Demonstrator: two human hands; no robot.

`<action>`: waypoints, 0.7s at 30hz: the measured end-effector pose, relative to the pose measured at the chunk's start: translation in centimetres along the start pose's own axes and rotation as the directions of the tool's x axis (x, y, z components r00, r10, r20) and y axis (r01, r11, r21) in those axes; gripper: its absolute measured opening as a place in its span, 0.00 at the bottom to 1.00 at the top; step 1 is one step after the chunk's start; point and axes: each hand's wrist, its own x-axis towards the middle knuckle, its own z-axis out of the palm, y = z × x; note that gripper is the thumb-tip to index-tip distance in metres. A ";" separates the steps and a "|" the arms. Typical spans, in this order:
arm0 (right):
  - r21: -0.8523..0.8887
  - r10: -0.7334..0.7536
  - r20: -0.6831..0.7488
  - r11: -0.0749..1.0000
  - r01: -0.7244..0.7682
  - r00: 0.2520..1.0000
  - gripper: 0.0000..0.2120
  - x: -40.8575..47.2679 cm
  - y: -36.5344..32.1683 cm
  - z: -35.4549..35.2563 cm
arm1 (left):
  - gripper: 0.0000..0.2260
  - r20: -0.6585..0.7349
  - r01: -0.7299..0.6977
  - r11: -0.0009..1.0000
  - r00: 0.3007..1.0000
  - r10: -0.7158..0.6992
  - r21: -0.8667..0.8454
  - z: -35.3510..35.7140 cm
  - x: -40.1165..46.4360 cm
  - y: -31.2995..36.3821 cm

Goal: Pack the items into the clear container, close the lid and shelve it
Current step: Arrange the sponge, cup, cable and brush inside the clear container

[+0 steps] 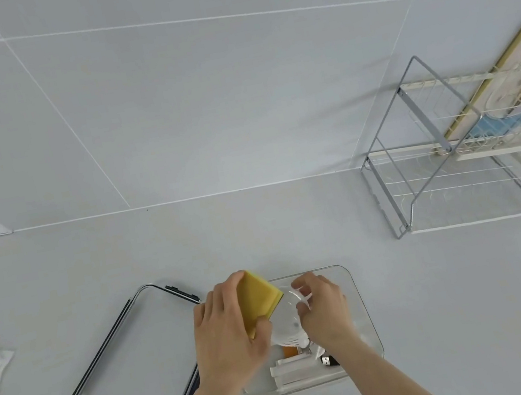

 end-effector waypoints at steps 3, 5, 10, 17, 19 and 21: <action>0.083 0.020 0.006 0.996 -0.021 1.000 0.14 0.0 -1.4 0.6 | 0.30 -0.041 0.022 0.999 0.999 -0.024 -0.037 -0.3 0.0 0.0; 0.109 0.004 0.050 0.994 -0.009 0.999 0.12 -0.3 -2.3 1.3 | 0.31 -0.052 0.032 0.998 0.998 -0.034 -0.046 -0.3 0.0 -0.2; 0.054 -0.036 0.125 0.998 0.030 0.991 0.08 -1.2 -2.5 2.6 | 0.32 -0.036 0.018 0.998 0.999 -0.020 -0.058 -0.3 0.0 -0.5; -0.014 -0.081 0.287 0.996 0.089 0.955 0.08 -1.1 -0.5 0.5 | 0.34 0.005 -0.012 0.997 1.000 0.012 -0.071 1.2 0.1 0.5; -0.071 -0.096 0.372 0.989 0.131 0.923 0.09 -1.3 0.2 -0.2 | 0.34 0.023 -0.013 0.998 1.000 0.014 -0.062 1.7 0.2 0.8; -0.097 -0.103 0.412 0.983 0.156 0.905 0.10 -1.4 0.8 -0.5 | 0.33 0.046 -0.012 0.999 0.999 0.014 -0.036 2.2 0.2 1.0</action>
